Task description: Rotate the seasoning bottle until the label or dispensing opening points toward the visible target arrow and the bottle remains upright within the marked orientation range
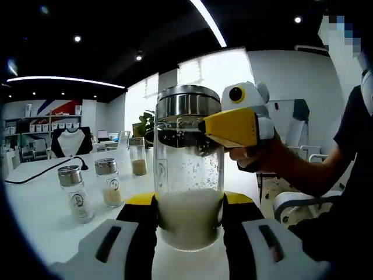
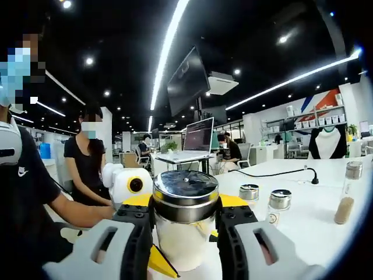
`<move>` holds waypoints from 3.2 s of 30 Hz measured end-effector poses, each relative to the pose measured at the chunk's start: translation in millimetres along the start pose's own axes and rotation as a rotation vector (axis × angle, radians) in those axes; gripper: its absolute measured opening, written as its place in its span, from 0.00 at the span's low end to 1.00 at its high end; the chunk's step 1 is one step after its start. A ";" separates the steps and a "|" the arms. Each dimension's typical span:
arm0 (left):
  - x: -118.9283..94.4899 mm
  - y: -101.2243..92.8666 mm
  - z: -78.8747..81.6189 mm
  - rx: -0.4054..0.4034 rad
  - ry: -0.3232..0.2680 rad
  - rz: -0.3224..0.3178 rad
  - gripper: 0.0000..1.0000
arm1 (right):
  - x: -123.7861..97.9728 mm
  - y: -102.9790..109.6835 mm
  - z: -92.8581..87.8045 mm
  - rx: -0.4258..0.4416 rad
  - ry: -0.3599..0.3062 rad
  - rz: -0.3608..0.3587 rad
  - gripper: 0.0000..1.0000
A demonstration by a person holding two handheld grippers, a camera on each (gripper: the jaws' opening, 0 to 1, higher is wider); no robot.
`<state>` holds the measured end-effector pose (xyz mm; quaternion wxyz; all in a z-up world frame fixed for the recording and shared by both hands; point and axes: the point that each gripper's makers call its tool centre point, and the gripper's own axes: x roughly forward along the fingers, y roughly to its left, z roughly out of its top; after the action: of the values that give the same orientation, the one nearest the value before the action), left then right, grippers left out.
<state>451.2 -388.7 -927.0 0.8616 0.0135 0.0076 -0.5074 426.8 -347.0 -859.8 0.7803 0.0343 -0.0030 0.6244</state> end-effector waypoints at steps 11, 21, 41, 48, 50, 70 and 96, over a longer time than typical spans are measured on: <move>-6.8 -14.2 4.3 -0.117 -0.020 -0.128 0.45 | -0.3 10.2 3.6 0.088 -0.053 0.080 0.38; -17.2 -42.8 3.3 -0.091 0.031 -0.276 0.45 | 4.0 41.5 -0.3 0.059 -0.017 0.212 0.40; -3.0 -1.2 3.6 0.022 -0.006 0.002 0.43 | 12.8 -3.3 -0.1 -0.096 -0.002 -0.164 0.39; -0.1 7.6 7.9 0.033 -0.033 0.094 0.44 | 10.4 -20.7 4.9 -0.084 -0.042 -0.255 0.39; 0.9 9.9 10.4 0.041 -0.048 0.135 0.44 | 8.9 -26.5 7.7 -0.078 -0.065 -0.293 0.39; -2.9 22.8 16.9 0.048 -0.084 0.300 0.44 | 14.6 -27.1 14.5 -0.157 -0.176 -0.479 0.39; -14.8 -2.4 6.6 0.057 0.040 -0.028 0.44 | 13.6 12.6 2.3 -0.098 0.006 -0.048 0.39</move>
<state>441.9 -377.1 -920.0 0.8534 0.0478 0.0106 -0.5189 417.6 -331.1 -856.2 0.7957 -0.0060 -0.0303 0.6049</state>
